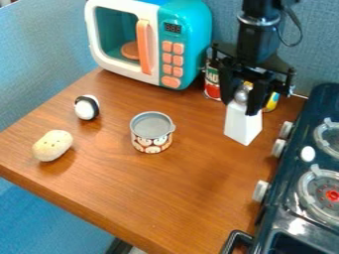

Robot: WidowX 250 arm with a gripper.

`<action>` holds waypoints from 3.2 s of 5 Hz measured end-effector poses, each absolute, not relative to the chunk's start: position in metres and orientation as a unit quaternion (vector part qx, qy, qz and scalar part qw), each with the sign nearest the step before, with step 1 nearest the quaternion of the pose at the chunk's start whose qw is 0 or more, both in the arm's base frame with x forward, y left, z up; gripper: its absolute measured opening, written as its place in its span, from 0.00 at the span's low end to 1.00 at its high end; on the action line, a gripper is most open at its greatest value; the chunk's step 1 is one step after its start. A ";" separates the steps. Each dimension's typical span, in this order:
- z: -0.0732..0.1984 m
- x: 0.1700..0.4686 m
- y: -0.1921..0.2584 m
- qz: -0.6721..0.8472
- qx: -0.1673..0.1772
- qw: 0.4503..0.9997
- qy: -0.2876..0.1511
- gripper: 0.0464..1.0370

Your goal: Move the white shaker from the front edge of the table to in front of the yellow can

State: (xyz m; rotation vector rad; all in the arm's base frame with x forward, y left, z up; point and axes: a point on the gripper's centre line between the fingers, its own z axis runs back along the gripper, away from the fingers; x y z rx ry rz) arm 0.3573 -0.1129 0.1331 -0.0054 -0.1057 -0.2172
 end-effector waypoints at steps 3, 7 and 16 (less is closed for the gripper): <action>0.094 0.399 -0.102 -0.082 0.015 0.996 -0.034 0.53; 0.074 0.417 -0.104 -0.021 0.005 1.000 0.004 0.60; 0.107 0.241 0.062 0.005 0.053 0.998 0.038 0.96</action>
